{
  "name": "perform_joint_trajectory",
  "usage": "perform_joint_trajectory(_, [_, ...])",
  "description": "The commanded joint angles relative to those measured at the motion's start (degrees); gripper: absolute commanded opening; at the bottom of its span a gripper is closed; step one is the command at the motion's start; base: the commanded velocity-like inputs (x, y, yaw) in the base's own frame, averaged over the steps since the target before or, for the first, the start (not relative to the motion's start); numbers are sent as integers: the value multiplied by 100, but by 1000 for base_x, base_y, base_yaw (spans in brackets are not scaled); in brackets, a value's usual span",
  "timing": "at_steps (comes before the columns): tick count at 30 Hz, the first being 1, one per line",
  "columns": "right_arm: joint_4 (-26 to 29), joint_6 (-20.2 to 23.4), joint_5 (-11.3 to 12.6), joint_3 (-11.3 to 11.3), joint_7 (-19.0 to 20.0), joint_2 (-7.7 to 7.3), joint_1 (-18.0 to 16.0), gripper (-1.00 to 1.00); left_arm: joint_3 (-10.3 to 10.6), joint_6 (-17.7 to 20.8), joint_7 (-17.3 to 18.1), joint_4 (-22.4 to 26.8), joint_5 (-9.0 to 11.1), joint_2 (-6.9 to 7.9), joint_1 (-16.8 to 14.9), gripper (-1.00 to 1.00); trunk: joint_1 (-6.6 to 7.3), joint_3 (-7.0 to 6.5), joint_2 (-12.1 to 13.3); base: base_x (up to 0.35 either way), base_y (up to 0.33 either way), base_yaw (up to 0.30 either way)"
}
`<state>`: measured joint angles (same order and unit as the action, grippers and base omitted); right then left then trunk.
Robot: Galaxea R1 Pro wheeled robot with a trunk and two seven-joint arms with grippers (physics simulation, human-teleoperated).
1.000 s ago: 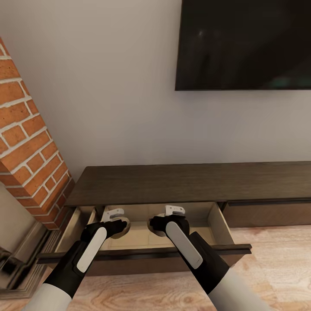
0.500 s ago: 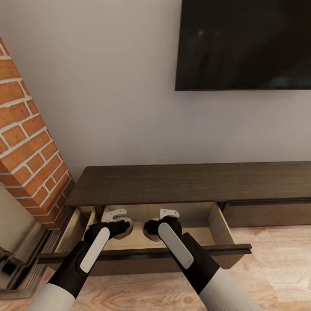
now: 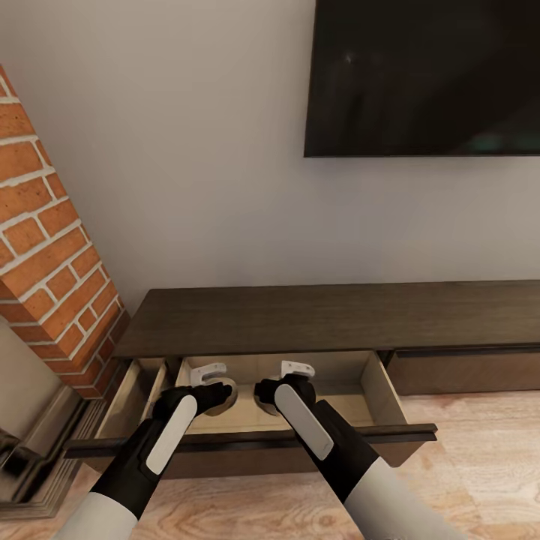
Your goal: Place each of the two pumpkins and all three candles from the living room inside a cabinet in the living room (use any cabinet), then make sure every cabinet is closed, and position the cauldron so it is next to a table in the living room.
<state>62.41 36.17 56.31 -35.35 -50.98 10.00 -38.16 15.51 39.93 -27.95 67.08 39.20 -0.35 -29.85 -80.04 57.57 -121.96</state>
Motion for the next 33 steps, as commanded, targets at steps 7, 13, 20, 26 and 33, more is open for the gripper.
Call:
perform_joint_trajectory(7, [-52,-38,19,-7,1,0,-25,-100,112,12,-62,7,38,-26,-4,-100,1,5,-2,15,0,0])
perform_joint_trajectory(13, [-53,-40,28,-7,14,0,-25,-100,127,14,-62,7,36,-27,-4,-100,1,5,-2,74,0,0])
perform_joint_trajectory(20, [-54,-40,29,-7,19,0,-25,-100,124,15,-77,7,35,-27,-4,-100,1,5,-2,38,0,0])
perform_joint_trajectory(26, [-54,-40,29,-7,26,0,-25,-100,121,15,-76,7,37,-27,-4,-100,1,5,-2,20,0,0])
perform_joint_trajectory(33, [-54,-40,29,-7,26,0,-25,-100,119,15,-88,7,36,-27,-4,-100,1,5,-2,15,0,0])
